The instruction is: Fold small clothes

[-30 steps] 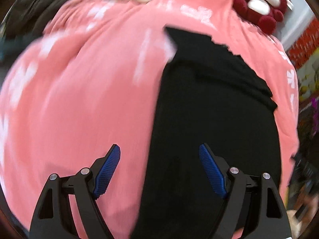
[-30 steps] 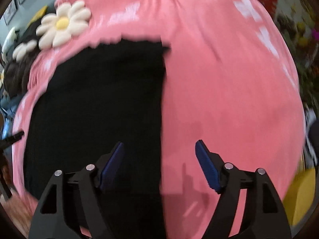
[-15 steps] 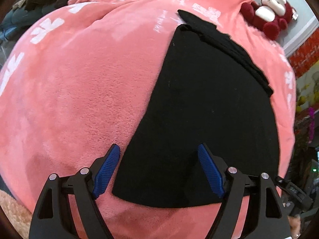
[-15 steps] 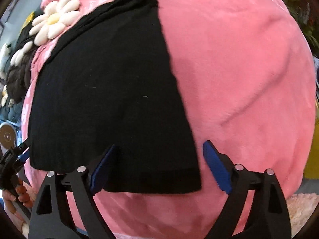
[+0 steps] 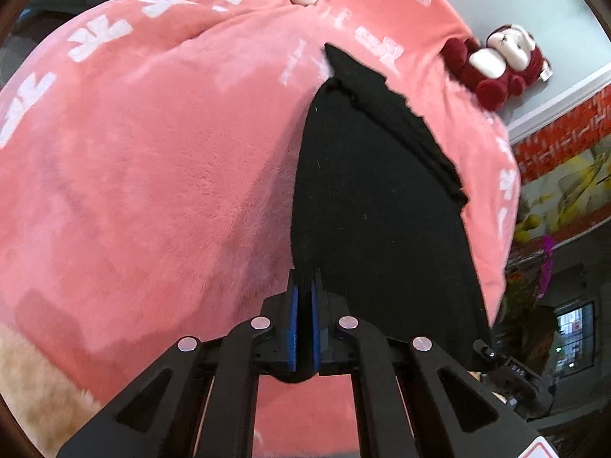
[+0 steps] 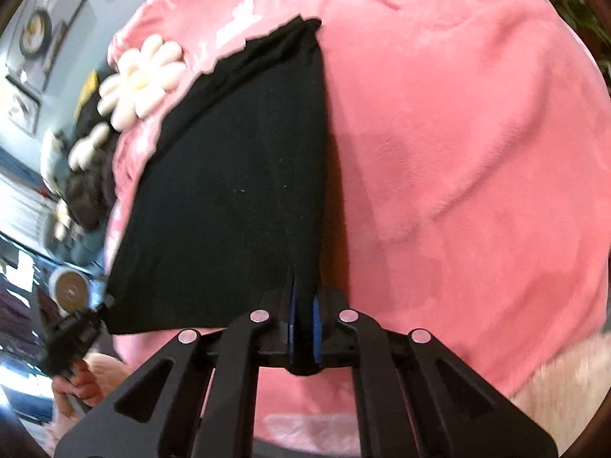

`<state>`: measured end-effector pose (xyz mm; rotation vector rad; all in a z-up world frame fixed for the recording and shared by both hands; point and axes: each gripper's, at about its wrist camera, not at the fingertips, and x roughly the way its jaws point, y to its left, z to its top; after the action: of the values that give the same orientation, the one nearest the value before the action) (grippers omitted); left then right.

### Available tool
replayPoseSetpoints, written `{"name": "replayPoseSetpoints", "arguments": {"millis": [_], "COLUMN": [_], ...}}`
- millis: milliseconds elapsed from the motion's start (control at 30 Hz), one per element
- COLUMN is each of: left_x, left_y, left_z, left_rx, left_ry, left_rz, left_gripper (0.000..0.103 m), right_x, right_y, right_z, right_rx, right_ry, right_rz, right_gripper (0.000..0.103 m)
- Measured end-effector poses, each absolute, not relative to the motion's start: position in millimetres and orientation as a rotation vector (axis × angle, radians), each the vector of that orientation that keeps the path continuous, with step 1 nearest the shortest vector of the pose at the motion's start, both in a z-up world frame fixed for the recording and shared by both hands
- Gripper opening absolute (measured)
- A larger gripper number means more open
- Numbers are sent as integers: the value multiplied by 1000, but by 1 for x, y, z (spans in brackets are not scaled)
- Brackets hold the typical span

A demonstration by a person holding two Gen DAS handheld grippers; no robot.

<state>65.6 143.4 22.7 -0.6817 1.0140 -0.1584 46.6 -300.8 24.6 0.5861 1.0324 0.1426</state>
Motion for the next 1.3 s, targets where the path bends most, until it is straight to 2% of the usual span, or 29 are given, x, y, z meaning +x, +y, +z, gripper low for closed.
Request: {"name": "replayPoseSetpoints", "arguments": {"millis": [267, 600, 900, 1067, 1200, 1267, 1300], "left_x": [19, -75, -98, -18, 85, 149, 183], "left_y": [149, 144, 139, 127, 107, 91, 86], "left_z": [51, 82, 125, 152, 166, 161, 148], "left_rx": [-665, -603, -649, -559, -442, -381, -356], "left_ry": [1055, 1122, 1059, 973, 861, 847, 864], "left_rz": [-211, -227, -252, -288, -225, -163, -81], "left_gripper": [3, 3, 3, 3, 3, 9, 15], "right_x": [-9, -95, -100, -12, 110, 162, 189], "right_y": [-311, -312, -312, -321, -325, -329, -334], "right_z": [55, 69, 120, 143, 145, 125, 108], "right_rx": [626, 583, 609, 633, 607, 624, 630], "right_ry": [1050, 1167, 1054, 932, 833, 863, 890], "right_rz": [203, 213, 247, 265, 190, 172, 104], "right_gripper": [4, 5, 5, 5, 5, 9, 13]}}
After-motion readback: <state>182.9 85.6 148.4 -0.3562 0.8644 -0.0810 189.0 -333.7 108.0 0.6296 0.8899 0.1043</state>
